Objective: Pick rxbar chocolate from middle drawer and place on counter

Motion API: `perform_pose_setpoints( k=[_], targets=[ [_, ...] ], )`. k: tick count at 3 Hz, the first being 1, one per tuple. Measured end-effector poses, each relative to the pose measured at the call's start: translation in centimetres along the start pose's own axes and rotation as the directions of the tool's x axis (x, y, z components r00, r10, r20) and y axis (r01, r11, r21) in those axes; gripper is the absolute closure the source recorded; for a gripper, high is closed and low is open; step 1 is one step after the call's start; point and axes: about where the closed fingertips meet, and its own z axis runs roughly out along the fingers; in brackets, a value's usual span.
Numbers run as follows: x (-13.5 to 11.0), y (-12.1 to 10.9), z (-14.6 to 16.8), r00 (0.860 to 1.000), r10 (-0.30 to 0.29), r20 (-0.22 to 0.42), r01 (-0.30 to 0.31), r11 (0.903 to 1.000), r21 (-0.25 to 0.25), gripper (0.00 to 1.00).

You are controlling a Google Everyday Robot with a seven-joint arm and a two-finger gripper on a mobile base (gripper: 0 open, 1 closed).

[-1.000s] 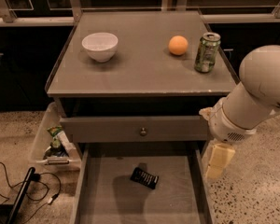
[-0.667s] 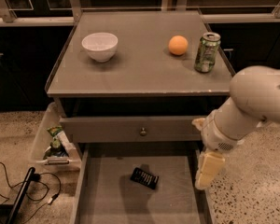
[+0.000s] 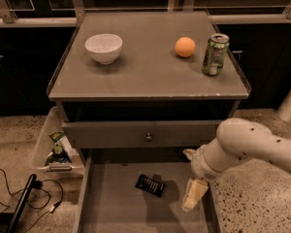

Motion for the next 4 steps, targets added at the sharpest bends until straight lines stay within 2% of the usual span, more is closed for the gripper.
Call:
perform_pose_setpoints(
  k=[1, 2, 3, 4],
  targets=[
    [1.5, -0.7, 4.9, 0.998, 0.022, 0.058, -0.023, 0.9997, 0.008, 0.0],
    [1.5, -0.7, 4.9, 0.998, 0.022, 0.058, -0.023, 0.9997, 0.008, 0.0],
    [2.0, -0.9, 8.1, 0.992, 0.063, 0.111, -0.06, 0.9978, -0.029, 0.0],
    [2.5, -1.7, 13.7, 0.976, 0.116, 0.182, -0.109, 0.9928, -0.05, 0.0]
  ],
)
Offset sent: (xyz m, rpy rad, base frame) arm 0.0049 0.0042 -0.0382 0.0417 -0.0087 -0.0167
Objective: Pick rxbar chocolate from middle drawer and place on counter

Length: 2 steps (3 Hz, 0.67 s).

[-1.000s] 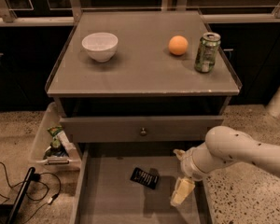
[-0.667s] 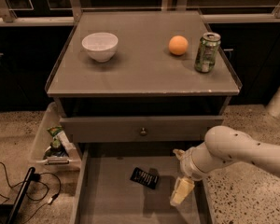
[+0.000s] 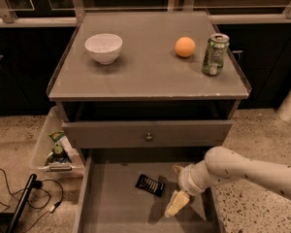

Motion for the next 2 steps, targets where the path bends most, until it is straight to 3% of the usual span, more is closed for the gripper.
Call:
perform_pose_setpoints(
  k=[2],
  targets=[
    [0.9, -2.0, 6.4, 0.99, 0.022, 0.136, -0.032, 0.9968, 0.074, 0.0]
  ],
)
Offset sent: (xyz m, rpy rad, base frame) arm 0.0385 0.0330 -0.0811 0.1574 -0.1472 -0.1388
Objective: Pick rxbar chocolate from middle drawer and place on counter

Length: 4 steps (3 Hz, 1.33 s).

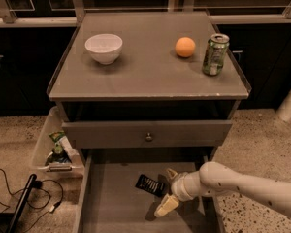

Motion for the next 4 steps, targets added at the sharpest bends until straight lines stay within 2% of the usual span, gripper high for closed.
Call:
perform_pose_setpoints(
  k=[1, 2, 3, 4],
  targets=[
    [-0.4, -1.2, 1.3, 0.999, -0.017, 0.046, 0.014, 0.9979, 0.064, 0.0],
    [-0.4, -2.3, 2.4, 0.997, -0.027, 0.069, 0.02, 0.9944, 0.104, 0.0],
    [-0.3, -2.7, 3.9, 0.995, -0.044, 0.086, 0.035, 0.9945, 0.099, 0.0],
    [-0.5, -2.7, 5.1, 0.993, -0.06, 0.099, 0.053, 0.996, 0.072, 0.0]
  ],
)
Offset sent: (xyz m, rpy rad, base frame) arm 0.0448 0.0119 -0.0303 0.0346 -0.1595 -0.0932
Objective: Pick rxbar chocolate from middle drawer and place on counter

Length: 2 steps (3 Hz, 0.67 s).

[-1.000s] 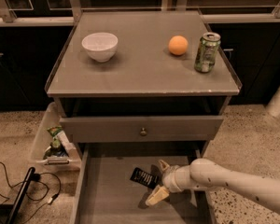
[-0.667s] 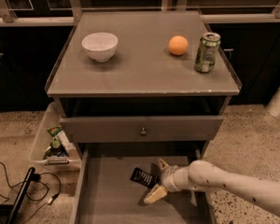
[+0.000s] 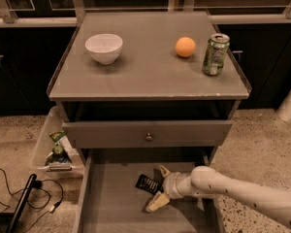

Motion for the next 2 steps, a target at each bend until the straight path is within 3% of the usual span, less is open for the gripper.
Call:
perform_pose_setpoints(
  k=[2],
  targets=[
    [0.28, 0.12, 1.7, 1.0, -0.006, 0.014, 0.007, 0.9988, -0.048, 0.0]
  ],
)
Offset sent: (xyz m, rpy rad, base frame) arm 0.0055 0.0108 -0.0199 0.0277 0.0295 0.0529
